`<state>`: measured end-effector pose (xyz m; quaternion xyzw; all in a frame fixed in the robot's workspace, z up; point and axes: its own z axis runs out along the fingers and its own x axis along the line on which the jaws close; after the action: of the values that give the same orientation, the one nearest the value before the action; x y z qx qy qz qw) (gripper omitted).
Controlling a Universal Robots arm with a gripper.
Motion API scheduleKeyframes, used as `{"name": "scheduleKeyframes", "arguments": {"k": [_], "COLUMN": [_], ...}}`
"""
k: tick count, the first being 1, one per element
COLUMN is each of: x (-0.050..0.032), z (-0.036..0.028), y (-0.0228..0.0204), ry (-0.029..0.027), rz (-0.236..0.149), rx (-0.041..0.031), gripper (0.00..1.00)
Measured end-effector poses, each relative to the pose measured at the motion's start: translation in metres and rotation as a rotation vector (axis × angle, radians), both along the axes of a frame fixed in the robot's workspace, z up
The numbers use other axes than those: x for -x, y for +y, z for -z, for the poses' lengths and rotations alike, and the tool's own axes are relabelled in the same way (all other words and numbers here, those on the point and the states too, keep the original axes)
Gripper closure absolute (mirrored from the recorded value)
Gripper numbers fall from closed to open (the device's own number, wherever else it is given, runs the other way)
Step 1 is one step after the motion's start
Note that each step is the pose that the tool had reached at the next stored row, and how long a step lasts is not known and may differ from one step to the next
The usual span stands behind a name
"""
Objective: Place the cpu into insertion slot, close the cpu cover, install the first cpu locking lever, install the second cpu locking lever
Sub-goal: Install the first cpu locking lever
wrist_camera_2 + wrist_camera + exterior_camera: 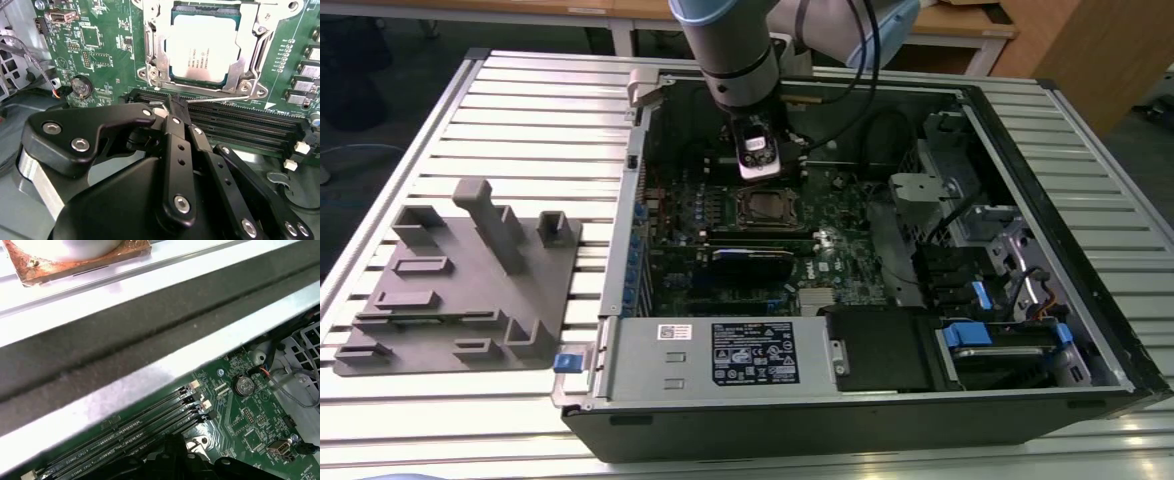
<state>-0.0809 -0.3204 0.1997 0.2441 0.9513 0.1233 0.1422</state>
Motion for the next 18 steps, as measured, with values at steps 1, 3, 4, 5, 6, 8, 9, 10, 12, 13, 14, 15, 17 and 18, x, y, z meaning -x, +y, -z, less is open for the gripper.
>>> {"name": "scheduleKeyframes", "arguments": {"k": [1,3,4,5,6,8,9,10,12,13,14,15,17,18], "x": [0.0000,0.0000,0.0000,0.0000,0.0000,0.0000,0.0000,0.0000,0.0000,0.0034,0.0034,0.0035,0.0036,0.0036], "z": [0.0000,0.0000,-0.0001,0.0000,0.0000,0.0000,0.0000,0.0000,0.0000,0.0022,0.0022,0.0023,0.0023,0.0024], "y": [0.0001,0.0006,0.0009,0.0014,0.0017,0.0020,0.0020,0.0020,0.0021,0.0063,0.0063,0.0064,0.0065,0.0066], "ry": [0.0000,0.0001,0.0001,-0.0001,0.0001,-0.0001,0.0000,-0.0001,0.0000,-0.0015,-0.0015,-0.0015,-0.0016,-0.0016], "rz": [0.000,0.000,0.000,0.001,0.001,0.001,0.001,0.001,0.001,0.004,0.004,0.004,0.004,0.004], "rx": [0.0001,-0.0002,-0.0009,-0.0020,-0.0031,-0.0054,-0.0055,-0.0059,-0.0076,-0.0762,-0.0773,-0.0783,-0.0804,-0.0816], "gripper": [0.89,0.89,0.89,0.89,0.89,0.89,0.89,0.89,0.89,0.89,0.89,0.89,0.89,0.89]}}
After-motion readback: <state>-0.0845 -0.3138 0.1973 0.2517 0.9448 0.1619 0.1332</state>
